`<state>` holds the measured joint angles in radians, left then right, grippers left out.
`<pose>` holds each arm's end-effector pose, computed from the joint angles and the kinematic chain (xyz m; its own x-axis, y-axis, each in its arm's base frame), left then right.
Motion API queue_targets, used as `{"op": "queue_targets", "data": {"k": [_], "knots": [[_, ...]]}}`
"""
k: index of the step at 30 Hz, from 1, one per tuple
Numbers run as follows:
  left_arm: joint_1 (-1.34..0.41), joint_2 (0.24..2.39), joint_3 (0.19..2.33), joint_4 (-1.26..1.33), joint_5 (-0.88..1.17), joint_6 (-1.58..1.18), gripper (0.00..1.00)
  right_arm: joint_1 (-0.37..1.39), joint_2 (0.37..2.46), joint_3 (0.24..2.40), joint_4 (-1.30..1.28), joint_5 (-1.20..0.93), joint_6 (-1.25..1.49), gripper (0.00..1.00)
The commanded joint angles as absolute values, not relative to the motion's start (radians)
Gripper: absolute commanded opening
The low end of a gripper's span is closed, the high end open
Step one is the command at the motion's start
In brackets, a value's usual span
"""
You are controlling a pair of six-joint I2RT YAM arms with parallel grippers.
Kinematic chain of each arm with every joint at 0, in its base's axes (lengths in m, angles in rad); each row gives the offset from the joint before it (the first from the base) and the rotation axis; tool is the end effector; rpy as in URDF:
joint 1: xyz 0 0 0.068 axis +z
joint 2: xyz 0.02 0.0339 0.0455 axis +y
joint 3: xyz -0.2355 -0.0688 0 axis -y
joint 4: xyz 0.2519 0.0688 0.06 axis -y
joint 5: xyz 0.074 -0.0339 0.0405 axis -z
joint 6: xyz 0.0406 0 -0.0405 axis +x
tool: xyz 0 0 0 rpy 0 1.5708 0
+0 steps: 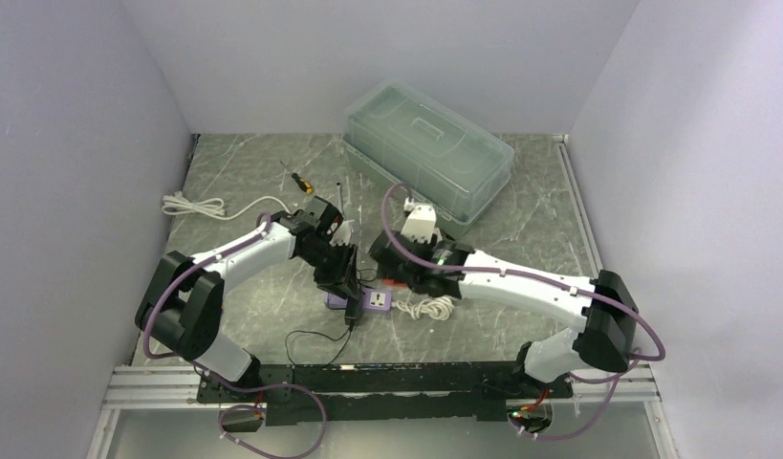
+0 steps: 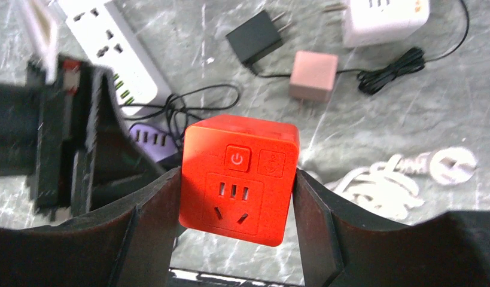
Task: Pull the plug off the socket
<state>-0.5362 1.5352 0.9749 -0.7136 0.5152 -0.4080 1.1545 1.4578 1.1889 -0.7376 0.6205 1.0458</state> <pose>0.2381 -0.1648 0.1613 -0.9801 0.1808 -0.0816 0.1956 0.8129 -0.5486 0.1467 0.2735 0.2480 -0.7063 0.1435 -0.6932 -0.0143 0.9762 0.2166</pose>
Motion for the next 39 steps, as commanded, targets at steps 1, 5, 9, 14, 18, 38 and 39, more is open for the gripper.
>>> {"op": "queue_targets", "data": {"k": [1, 5, 9, 14, 18, 38, 39], "knots": [[-0.549, 1.535, 0.943, -0.688, 0.399, -0.374, 0.46, 0.991, 1.406, 1.119, -0.532, 0.456, 0.824, 0.0], [-0.549, 1.496, 0.946, -0.678, 0.4, -0.363, 0.57, 0.91, 1.427, 1.116, -0.479, 0.398, 0.693, 0.0], [-0.548, 1.466, 0.974, -0.68, 0.363, -0.327, 0.67, 0.857, 1.464, 1.144, -0.455, 0.381, 0.61, 0.0], [-0.547, 1.437, 1.045, -0.627, 0.321, -0.291, 0.85, 0.819, 1.514, 1.173, -0.406, 0.37, 0.541, 0.0], [-0.543, 1.424, 1.084, -0.588, 0.32, -0.292, 0.88, 0.798, 1.591, 1.216, -0.394, 0.386, 0.5, 0.0], [-0.526, 1.433, 1.08, -0.629, 0.18, -0.355, 0.88, 0.749, 1.739, 1.282, -0.374, 0.374, 0.454, 0.73], [-0.526, 1.436, 1.078, -0.629, 0.183, -0.357, 0.88, 0.749, 1.73, 1.277, -0.368, 0.369, 0.448, 0.77]]}}
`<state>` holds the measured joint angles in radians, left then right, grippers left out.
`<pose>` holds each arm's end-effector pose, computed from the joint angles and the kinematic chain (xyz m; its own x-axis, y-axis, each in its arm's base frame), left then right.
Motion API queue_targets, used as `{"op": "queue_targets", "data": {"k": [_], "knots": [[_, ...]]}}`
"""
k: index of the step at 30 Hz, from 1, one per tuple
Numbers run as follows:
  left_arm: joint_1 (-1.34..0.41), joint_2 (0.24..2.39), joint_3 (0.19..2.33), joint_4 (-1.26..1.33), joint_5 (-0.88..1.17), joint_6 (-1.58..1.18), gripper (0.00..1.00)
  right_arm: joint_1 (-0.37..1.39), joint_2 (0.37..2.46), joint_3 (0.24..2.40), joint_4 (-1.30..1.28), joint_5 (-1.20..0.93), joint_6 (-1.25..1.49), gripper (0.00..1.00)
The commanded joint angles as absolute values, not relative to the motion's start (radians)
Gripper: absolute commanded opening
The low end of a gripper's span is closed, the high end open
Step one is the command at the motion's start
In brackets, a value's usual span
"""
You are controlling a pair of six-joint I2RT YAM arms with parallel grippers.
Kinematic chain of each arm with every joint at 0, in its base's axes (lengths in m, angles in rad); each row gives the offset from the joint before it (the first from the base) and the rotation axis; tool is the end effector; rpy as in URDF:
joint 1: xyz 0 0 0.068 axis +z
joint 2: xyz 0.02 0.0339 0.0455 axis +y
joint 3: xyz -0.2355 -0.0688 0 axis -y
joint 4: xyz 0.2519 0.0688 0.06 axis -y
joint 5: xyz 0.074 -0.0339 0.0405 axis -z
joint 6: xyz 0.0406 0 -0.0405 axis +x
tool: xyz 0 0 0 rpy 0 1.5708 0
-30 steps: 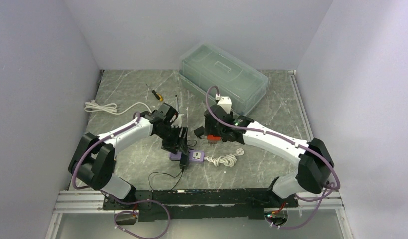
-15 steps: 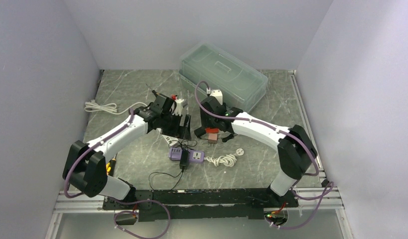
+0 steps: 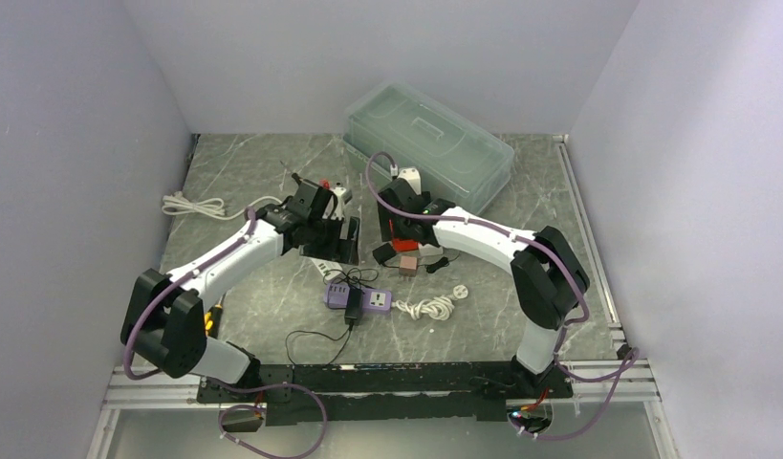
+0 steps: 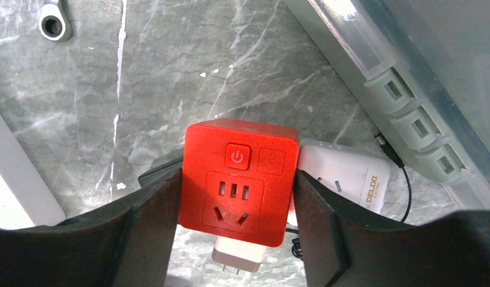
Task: Pull the plug off the socket
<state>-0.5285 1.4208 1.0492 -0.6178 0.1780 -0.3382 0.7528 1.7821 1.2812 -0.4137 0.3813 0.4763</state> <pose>0.2588 -0.1594 0.2156 -0.8733 0.1318 -0.4690 0.3079 0.8953 -0.3218 0.2930 0.2538 0.1869 -0.7288 -0.0997 -0.6774 -0.1516 0.9883 0.0177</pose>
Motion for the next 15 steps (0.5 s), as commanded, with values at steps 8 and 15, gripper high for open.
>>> {"op": "queue_targets", "data": {"k": [8, 15], "knots": [[-0.526, 1.435, 1.076, -0.629, 0.184, -0.367, 0.88, 0.749, 1.622, 1.246, -0.387, 0.346, 0.425, 0.9], [-0.493, 1.402, 1.065, -0.623, 0.177, -0.384, 0.88, 0.76, 1.418, 1.145, -0.465, 0.27, 0.514, 0.9]]}}
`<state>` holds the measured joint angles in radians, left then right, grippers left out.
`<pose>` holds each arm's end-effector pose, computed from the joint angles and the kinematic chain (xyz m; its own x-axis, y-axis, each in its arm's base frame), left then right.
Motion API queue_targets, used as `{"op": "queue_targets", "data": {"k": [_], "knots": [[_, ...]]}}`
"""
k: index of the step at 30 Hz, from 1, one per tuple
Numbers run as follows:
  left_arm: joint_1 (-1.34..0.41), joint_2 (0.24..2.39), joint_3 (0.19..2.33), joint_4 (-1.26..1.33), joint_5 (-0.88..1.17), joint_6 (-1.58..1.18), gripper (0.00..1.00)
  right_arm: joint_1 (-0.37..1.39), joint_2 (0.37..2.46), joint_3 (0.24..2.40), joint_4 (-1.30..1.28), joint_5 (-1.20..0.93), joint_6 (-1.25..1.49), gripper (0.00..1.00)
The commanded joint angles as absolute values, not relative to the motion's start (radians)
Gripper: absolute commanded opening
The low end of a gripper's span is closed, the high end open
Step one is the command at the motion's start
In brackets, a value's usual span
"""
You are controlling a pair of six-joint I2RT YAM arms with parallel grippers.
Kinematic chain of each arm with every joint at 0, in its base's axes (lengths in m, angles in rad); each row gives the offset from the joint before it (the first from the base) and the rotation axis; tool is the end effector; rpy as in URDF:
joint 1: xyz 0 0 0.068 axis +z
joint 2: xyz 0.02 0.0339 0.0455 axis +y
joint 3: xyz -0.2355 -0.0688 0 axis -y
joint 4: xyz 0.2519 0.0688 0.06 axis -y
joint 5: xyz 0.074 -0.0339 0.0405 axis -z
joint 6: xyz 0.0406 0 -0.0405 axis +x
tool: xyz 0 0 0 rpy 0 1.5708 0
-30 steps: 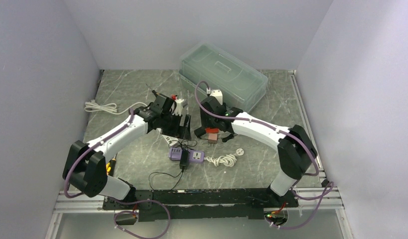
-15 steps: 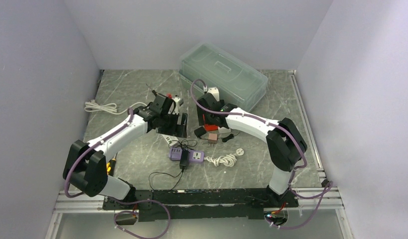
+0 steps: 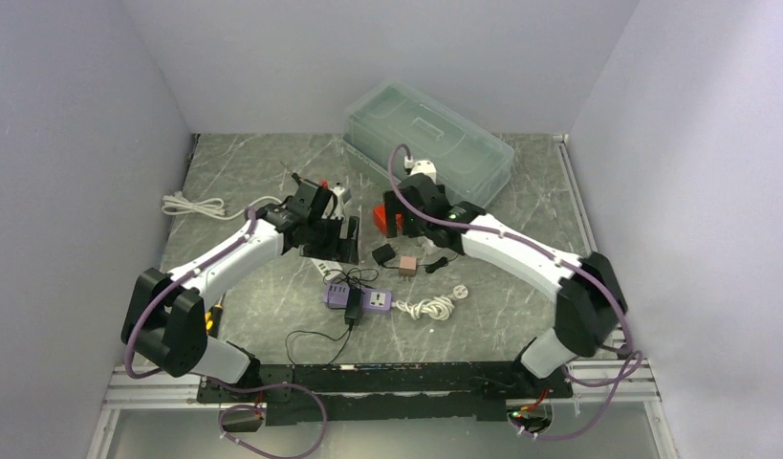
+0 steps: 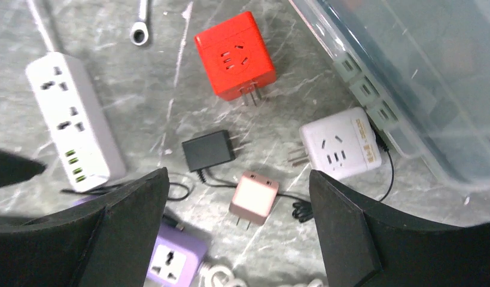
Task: Pull the plug off the socket
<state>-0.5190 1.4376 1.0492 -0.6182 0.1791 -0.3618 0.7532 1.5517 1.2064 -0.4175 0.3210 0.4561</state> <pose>0.2617 -0.1578 0.2108 -0.8883 0.1063 -0.4468 0.2741 0.9033 -0.3301 0.2671 0.2329 0.2424 -0.6651 -0.0507 -0.7450 -0.2113 0.9697 0.1227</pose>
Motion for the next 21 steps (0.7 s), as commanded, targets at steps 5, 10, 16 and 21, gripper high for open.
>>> {"op": "queue_targets", "data": {"k": [5, 10, 16, 21], "knots": [[-0.452, 1.373, 1.054, -0.622, 0.174, -0.391, 0.88, 0.764, 1.234, 0.984, -0.548, 0.25, 0.697, 0.88], [-0.448, 1.358, 1.05, -0.624, 0.158, -0.381, 0.88, 0.764, 1.103, 0.815, -0.571, 0.222, 0.771, 0.84], [-0.448, 1.386, 1.049, -0.636, 0.185, -0.38, 0.89, 0.764, 1.023, 0.698, -0.566, 0.145, 0.868, 0.8], [-0.448, 1.437, 1.043, -0.642, 0.265, -0.376, 0.88, 0.765, 1.003, 0.623, -0.534, 0.108, 0.933, 0.76]]}}
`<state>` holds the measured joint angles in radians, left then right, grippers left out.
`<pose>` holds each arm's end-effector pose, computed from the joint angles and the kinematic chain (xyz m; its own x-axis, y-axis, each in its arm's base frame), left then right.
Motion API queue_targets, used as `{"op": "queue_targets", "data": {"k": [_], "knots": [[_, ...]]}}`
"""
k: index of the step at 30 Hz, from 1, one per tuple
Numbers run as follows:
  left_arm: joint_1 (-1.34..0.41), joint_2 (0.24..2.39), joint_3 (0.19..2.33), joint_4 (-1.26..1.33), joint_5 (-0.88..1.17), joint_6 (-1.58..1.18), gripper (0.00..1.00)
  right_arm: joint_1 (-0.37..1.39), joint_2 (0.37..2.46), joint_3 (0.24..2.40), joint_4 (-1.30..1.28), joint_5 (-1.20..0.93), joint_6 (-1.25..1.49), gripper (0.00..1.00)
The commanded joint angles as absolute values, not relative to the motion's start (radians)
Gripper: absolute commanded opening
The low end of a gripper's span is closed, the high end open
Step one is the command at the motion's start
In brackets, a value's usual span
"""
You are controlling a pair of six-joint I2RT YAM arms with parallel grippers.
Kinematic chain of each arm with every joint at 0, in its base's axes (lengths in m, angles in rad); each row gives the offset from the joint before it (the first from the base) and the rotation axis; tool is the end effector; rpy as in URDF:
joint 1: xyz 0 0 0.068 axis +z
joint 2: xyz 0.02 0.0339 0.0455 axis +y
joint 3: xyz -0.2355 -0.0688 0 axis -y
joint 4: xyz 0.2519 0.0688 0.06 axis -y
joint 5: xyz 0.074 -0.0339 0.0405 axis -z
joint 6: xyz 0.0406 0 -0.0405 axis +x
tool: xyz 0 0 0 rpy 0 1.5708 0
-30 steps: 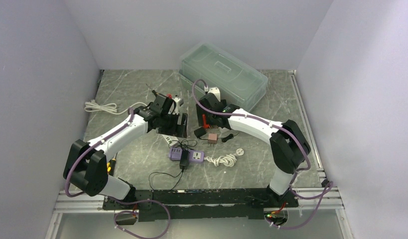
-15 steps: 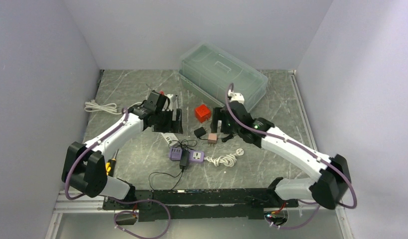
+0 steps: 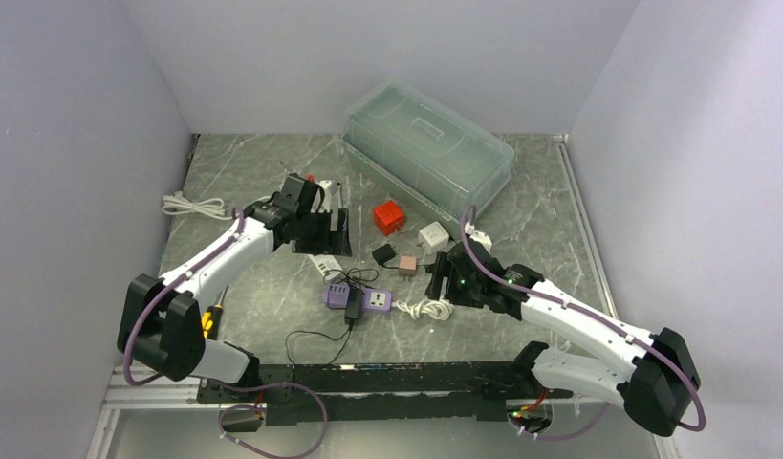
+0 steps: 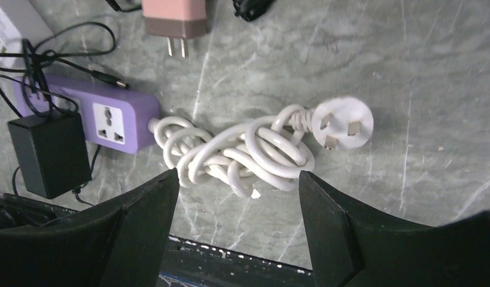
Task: Pull the plug off the socket
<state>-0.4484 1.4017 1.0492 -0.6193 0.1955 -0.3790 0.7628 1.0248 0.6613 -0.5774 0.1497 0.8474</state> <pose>0.2684 -0.1379 0.2210 -0.8853 0.0231 -0.4644 0.2114 0.9096 -0.3577 0.1645 0.1488 0.1890 -0.8512 0.2117 -0.4803 0.0277 0.9319 0.3618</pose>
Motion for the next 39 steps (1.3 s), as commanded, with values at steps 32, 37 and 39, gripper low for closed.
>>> {"op": "queue_targets", "data": {"k": [32, 37, 39], "knots": [[-0.448, 1.438, 1.051, -0.643, 0.281, -0.37, 0.88, 0.603, 1.596, 0.927, -0.226, 0.376, 0.696, 0.3], [-0.447, 1.435, 1.052, -0.643, 0.288, -0.372, 0.88, 0.591, 1.604, 0.971, -0.254, 0.367, 0.668, 0.35], [-0.448, 1.431, 1.052, -0.643, 0.29, -0.376, 0.88, 0.591, 1.57, 0.96, -0.265, 0.362, 0.664, 0.4]]}}
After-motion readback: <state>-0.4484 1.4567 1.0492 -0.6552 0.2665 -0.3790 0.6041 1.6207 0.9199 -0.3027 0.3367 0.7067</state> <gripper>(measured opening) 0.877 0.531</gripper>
